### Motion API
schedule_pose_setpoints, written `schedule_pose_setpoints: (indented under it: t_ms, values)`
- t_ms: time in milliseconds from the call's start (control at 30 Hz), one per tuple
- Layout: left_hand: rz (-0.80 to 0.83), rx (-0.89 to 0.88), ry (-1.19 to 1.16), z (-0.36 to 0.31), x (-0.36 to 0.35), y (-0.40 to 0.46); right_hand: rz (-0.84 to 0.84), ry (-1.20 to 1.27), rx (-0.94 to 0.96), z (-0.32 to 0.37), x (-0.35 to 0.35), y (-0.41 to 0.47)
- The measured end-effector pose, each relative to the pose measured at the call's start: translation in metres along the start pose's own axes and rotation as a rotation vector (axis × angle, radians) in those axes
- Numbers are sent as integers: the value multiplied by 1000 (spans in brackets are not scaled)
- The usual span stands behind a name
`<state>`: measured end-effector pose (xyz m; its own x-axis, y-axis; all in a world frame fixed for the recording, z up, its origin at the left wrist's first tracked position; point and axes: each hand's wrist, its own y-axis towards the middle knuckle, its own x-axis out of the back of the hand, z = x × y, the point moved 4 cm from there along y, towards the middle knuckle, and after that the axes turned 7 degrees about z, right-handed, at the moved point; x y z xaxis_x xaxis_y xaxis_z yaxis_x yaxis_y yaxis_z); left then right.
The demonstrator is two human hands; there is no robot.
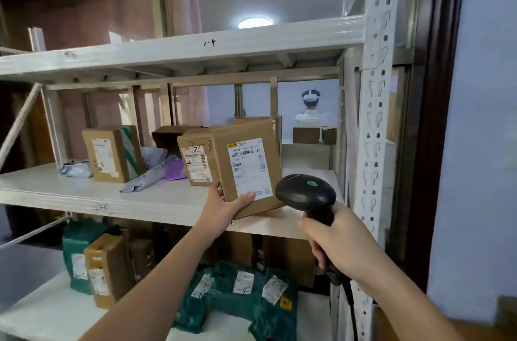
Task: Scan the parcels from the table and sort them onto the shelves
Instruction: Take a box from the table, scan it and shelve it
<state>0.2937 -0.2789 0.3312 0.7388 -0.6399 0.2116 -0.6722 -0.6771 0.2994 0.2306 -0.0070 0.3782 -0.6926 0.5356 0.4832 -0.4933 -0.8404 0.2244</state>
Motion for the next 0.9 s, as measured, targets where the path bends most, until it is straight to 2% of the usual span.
schedule_pose_setpoints:
  t_ms: [267, 467, 600, 733, 900]
  values:
    - [213, 41, 103, 19, 28, 73, -89, 30, -42, 6, -41, 56]
    - [252, 82, 153, 31, 33, 111, -122, 1, -78, 2, -55, 80]
    - [201, 78, 174, 41, 30, 124, -125, -21, -93, -1, -55, 91]
    - [51, 48, 244, 46, 30, 130, -129, -29, -96, -4, -54, 100]
    - [-52, 86, 299, 43, 30, 132, -105, -28, -101, -7, -56, 109]
